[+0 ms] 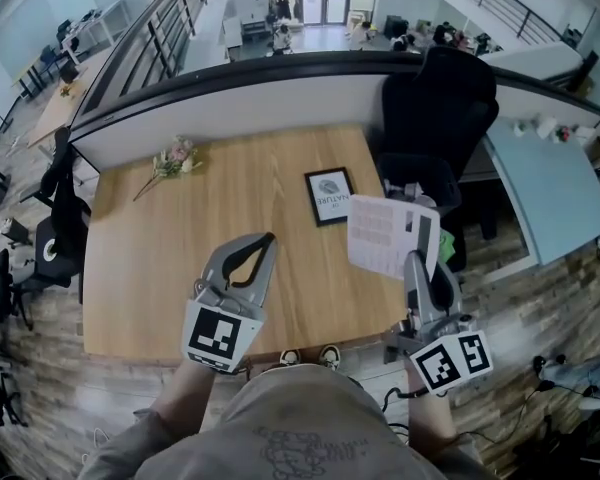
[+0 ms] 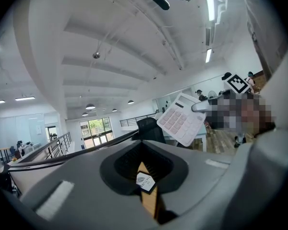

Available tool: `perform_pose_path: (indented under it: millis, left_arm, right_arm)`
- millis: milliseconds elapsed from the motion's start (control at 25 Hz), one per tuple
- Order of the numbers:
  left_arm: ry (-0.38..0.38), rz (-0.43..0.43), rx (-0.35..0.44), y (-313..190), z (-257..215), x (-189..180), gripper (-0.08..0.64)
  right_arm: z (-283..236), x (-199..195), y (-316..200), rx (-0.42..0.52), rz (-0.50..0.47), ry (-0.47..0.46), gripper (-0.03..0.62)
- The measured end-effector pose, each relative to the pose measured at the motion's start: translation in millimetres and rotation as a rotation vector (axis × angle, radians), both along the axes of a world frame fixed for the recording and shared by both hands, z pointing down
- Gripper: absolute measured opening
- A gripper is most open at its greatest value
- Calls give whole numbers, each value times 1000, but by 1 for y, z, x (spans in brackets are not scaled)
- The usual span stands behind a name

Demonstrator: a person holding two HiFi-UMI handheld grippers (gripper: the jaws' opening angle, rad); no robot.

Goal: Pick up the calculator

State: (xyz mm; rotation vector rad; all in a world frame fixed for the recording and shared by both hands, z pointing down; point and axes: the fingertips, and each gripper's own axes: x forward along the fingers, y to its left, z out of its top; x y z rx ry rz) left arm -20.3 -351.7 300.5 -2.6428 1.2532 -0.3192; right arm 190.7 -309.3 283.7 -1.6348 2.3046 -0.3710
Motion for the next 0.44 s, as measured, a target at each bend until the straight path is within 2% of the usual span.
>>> perform_pose_path:
  millis: [440]
  left_arm:
    - [-7,-5,-9,-2,4,3,2]
  right_arm:
    - [2,4,-2,-3,-6,-13,84]
